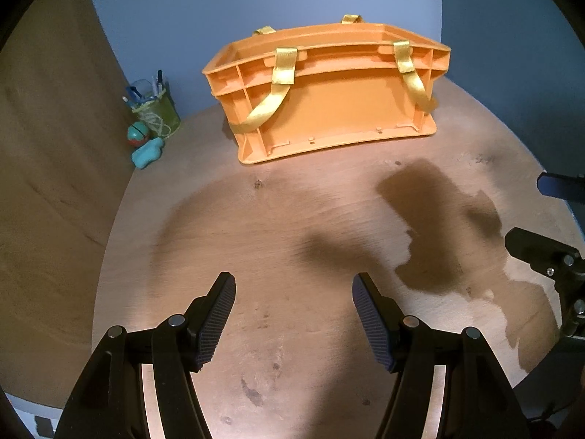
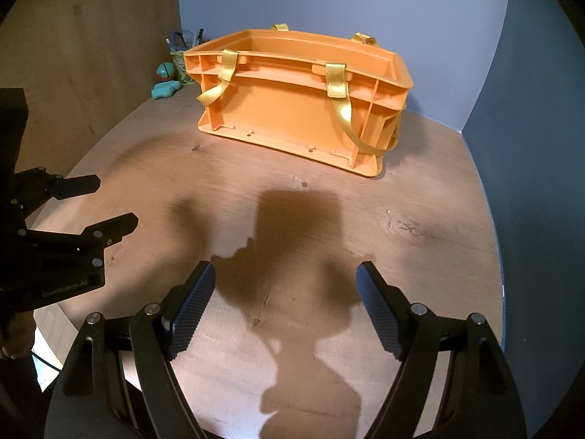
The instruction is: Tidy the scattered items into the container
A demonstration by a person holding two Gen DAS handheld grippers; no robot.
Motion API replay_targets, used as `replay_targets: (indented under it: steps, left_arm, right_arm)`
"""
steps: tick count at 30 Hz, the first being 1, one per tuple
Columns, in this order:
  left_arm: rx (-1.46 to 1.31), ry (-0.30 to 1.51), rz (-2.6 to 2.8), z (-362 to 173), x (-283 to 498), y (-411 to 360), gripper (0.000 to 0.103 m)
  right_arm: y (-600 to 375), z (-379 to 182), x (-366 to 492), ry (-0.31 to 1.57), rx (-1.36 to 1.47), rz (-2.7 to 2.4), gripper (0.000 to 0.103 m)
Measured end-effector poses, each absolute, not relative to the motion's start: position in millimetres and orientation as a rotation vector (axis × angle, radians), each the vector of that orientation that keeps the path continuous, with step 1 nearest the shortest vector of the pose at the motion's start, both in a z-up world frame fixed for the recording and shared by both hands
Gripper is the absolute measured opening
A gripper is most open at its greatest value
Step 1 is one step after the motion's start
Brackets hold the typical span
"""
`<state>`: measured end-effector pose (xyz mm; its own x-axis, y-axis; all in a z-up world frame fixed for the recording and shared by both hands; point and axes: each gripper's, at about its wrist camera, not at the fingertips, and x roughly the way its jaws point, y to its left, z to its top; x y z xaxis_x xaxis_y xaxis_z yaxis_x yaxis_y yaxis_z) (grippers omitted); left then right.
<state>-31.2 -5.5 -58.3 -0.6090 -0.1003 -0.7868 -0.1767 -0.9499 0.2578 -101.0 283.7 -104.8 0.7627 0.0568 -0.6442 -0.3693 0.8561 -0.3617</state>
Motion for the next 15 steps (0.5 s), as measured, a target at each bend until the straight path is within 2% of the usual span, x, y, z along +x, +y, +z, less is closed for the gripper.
replay_targets:
  steps: [8,10,11,15]
  left_arm:
    - [-1.374,0.523,2.706,-63.9,-33.4,-1.2,0.065]
    - [-1.364,0.530,2.700,-64.4,-32.5,0.1,0.069]
    - [-1.353,0.532,2.702,-64.2,-31.5,0.6,0.075]
    - [-1.345,0.542,2.713,-63.7,-30.8,0.5,0.075]
  right_arm:
    - [283.7,-107.6,-95.9,0.679,-0.498,0.238,0.077]
    - [283.2,-107.6,-96.3,0.679,-0.494,0.236,0.077]
    - [283.0,-107.7,-96.3,0.680,-0.493,0.235,0.077]
    - [283.0,-108.4,-96.1,0.684,-0.493,0.228,0.077]
